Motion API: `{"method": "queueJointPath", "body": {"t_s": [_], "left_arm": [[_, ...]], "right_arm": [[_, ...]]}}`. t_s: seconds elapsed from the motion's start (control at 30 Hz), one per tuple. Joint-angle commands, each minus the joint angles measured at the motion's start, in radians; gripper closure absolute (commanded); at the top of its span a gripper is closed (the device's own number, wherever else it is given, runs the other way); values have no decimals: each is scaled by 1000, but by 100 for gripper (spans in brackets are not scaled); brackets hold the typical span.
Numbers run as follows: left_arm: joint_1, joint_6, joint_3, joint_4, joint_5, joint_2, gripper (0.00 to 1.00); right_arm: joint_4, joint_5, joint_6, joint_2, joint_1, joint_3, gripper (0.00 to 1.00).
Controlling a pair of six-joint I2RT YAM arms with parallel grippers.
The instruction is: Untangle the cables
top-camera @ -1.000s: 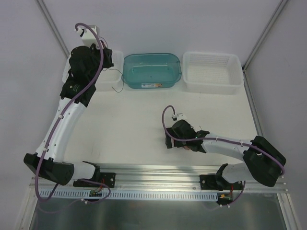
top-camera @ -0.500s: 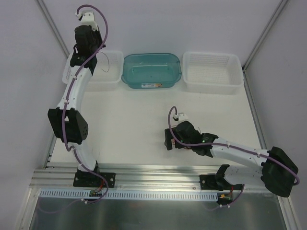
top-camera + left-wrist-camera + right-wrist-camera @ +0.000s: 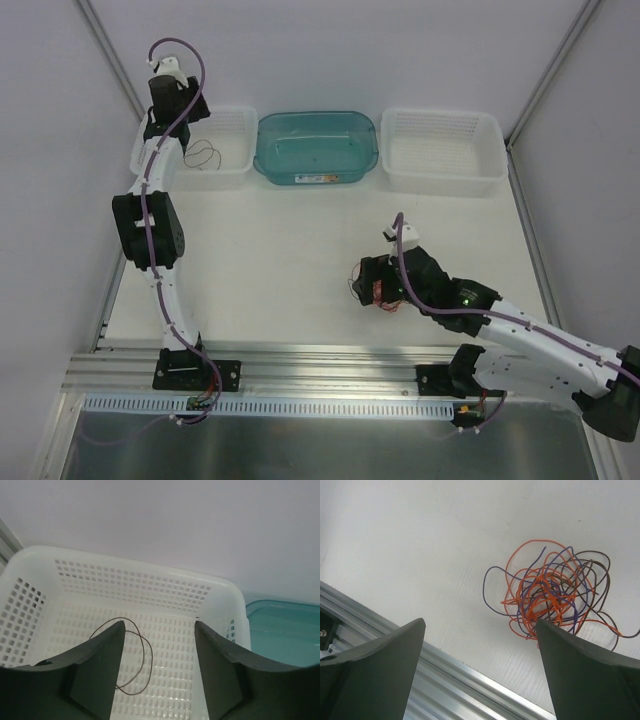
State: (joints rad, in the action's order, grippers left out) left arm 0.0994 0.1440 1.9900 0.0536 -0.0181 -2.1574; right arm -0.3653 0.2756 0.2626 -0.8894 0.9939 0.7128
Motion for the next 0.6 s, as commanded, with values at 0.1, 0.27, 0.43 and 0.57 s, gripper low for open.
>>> {"method": "queueJointPath", "body": {"t_s": [0.1, 0.27, 0.43, 0.57], "left_arm": [[-7, 55, -103, 57, -68, 119, 25], [-30, 130, -275, 57, -121, 322, 7], [-172, 230, -620, 49, -103, 560, 1], [-341, 229, -825, -24, -92, 758, 1]], "right_arm": [[-139, 111, -2, 93, 3, 34, 2], [-249, 201, 32, 144, 5, 48, 1], [-340, 258, 89, 179, 2, 54, 0], [-369, 277, 118, 172, -23, 51, 0]]}}
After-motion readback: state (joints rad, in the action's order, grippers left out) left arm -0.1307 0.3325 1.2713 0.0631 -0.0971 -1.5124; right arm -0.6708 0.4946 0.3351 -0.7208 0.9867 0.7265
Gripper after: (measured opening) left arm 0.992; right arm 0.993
